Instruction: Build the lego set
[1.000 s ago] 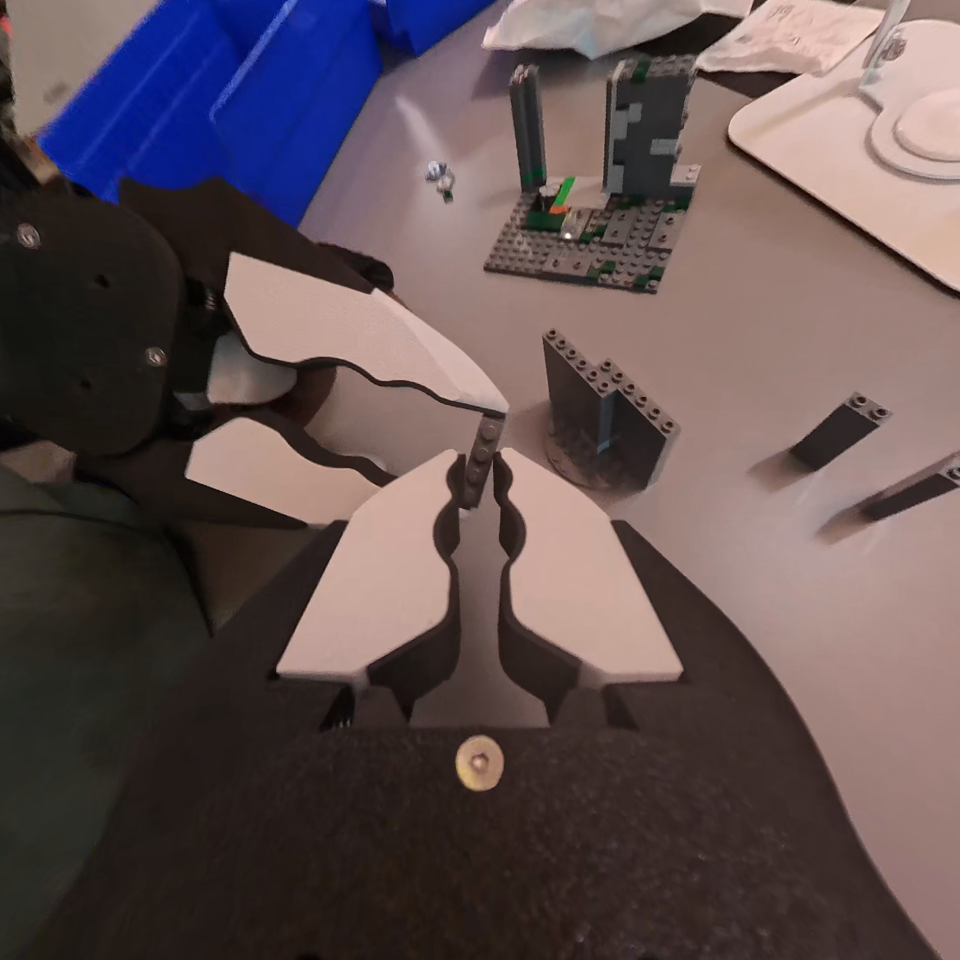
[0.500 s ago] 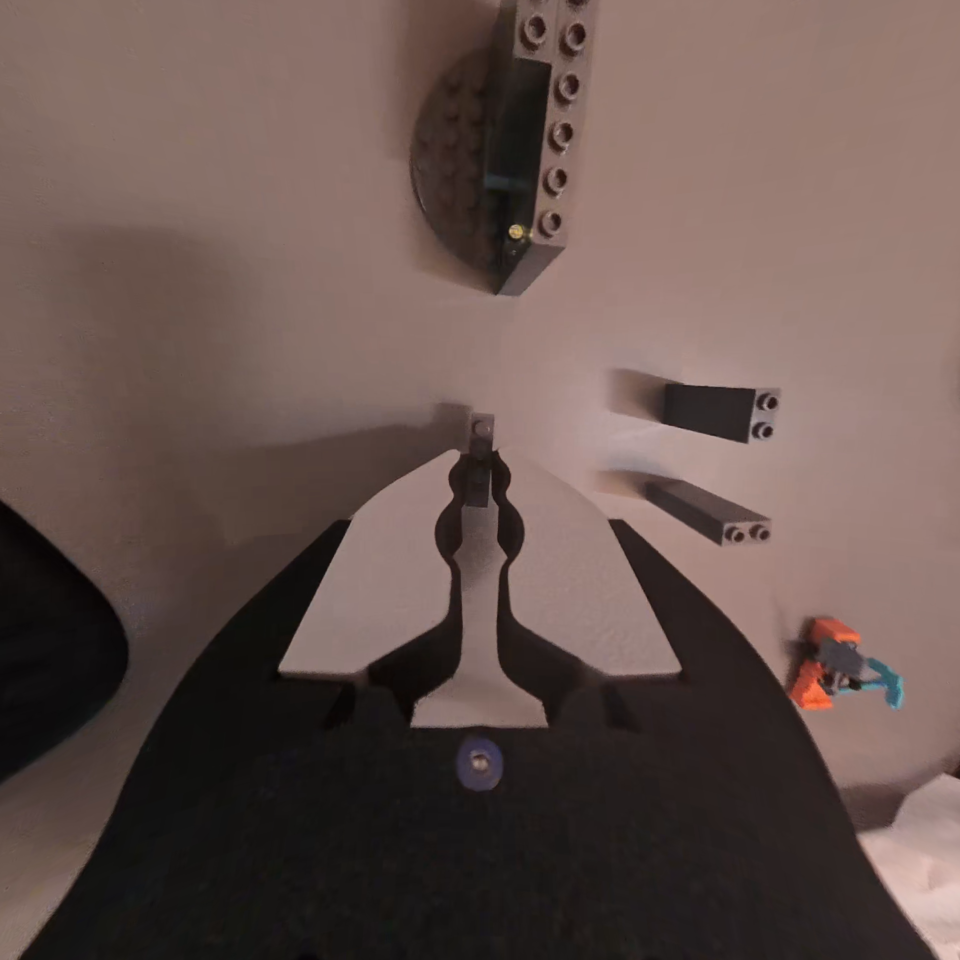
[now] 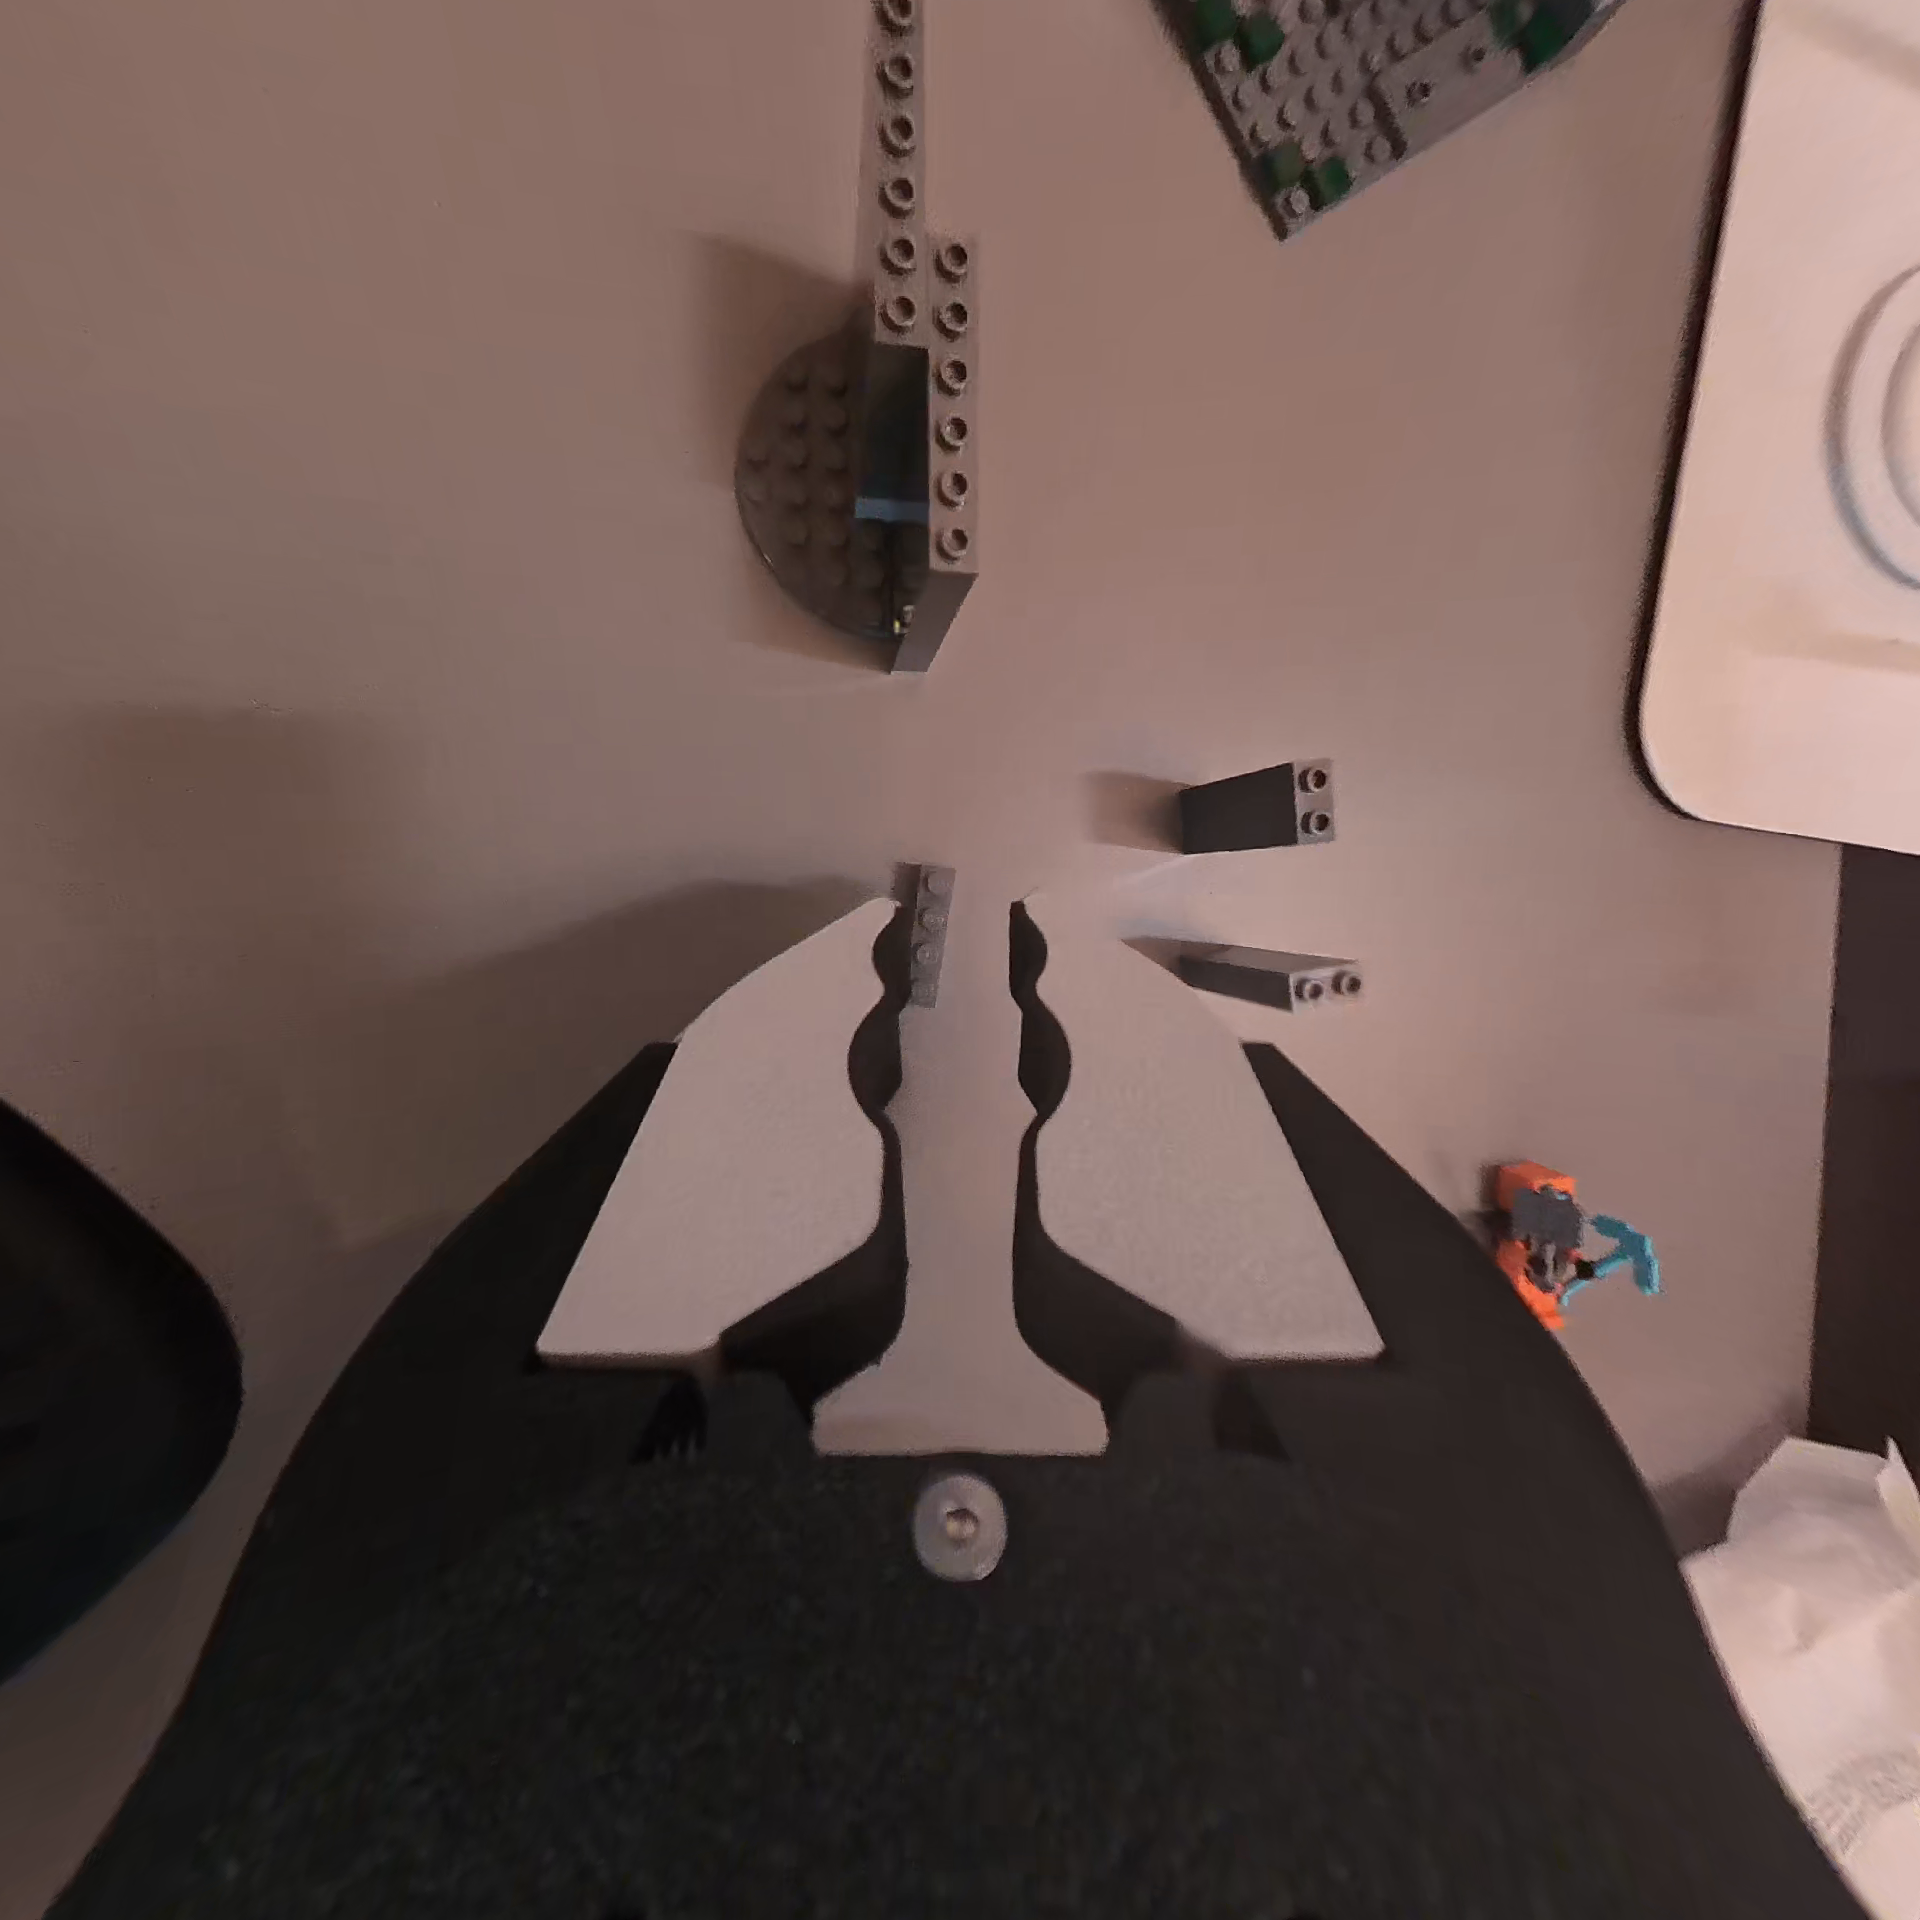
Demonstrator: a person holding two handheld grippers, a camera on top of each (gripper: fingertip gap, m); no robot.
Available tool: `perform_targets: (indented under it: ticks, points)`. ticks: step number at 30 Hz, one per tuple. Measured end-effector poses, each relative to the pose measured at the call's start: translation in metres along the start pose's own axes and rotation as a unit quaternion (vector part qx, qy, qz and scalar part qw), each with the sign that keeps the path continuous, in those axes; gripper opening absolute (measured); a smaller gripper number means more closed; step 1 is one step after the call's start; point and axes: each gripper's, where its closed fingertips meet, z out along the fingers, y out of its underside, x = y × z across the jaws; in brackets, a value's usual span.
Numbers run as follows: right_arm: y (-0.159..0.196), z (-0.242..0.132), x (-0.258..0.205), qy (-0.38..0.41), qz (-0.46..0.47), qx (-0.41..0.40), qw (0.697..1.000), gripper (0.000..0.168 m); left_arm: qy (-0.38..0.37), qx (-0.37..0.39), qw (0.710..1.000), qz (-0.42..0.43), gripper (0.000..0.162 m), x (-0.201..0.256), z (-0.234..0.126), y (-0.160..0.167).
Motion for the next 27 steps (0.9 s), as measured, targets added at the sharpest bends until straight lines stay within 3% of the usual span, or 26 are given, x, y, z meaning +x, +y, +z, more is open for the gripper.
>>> perform_targets:
  ticks: [1,6,11,15,20,27]
  points:
    - [0.000,-0.003,-0.002,0.002,0.001,0.002,1.000,0.017,-0.002,-0.005,1.000,0.014,0.020,-0.003,0.001,0.000]
    - [0.003,-0.014,-0.010,0.006,0.008,0.015,1.000,0.017,0.076,-0.052,0.995,0.048,0.018,0.003,-0.014,0.012]
    - [0.004,-0.022,-0.010,0.007,0.020,0.032,0.999,0.016,0.185,-0.044,0.978,0.081,0.019,-0.002,-0.092,0.006]
    - [-0.001,-0.024,-0.011,0.009,0.022,0.046,0.999,0.016,0.211,-0.040,0.973,0.082,0.021,-0.026,-0.137,-0.006]
    - [0.000,-0.023,-0.017,0.003,0.022,0.048,0.999,0.016,0.223,-0.022,0.972,0.074,0.021,-0.038,-0.135,-0.016]
    - [0.005,-0.024,-0.023,-0.002,0.031,0.048,0.998,0.015,0.207,-0.048,0.971,0.106,0.019,-0.010,-0.102,-0.005]
